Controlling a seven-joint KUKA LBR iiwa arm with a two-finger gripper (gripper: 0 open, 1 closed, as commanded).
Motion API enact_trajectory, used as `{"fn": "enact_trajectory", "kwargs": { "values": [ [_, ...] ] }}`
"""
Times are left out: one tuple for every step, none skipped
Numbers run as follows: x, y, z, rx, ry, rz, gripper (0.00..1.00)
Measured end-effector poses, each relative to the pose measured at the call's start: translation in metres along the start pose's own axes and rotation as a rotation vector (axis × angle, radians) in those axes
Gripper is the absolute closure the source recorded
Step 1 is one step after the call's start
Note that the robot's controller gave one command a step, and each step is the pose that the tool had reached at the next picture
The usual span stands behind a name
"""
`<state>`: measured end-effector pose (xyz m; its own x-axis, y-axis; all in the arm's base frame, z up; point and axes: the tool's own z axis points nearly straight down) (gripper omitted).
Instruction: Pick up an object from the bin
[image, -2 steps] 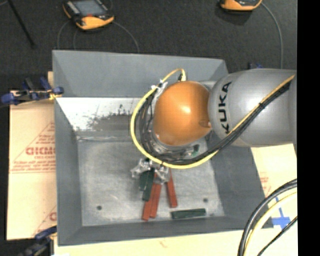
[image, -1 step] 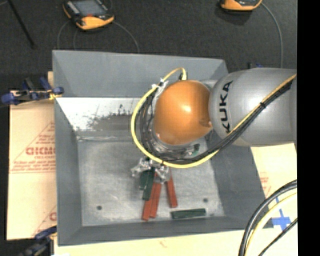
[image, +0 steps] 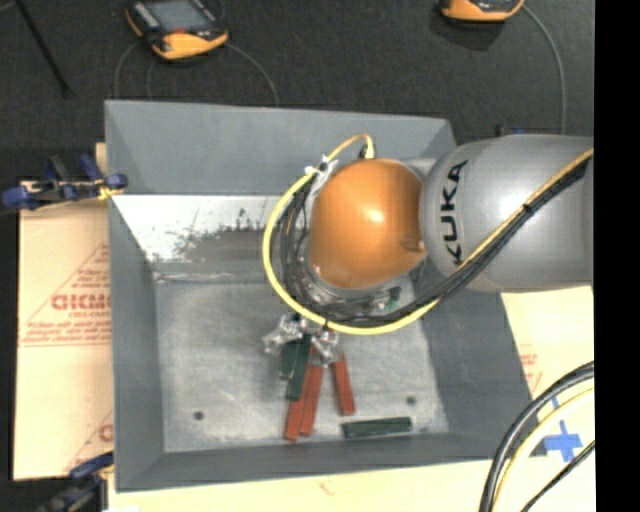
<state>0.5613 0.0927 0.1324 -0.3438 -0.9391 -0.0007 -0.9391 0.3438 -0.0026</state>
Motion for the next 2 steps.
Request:
{"fn": "enact_trajectory", "kwargs": {
  "values": [
    [0.0,0.0,-0.009,-0.003,0.002,0.001,1.0],
    [0.0,0.0,-0.02,-0.001,0.0,0.001,1.0]
  ]
}}
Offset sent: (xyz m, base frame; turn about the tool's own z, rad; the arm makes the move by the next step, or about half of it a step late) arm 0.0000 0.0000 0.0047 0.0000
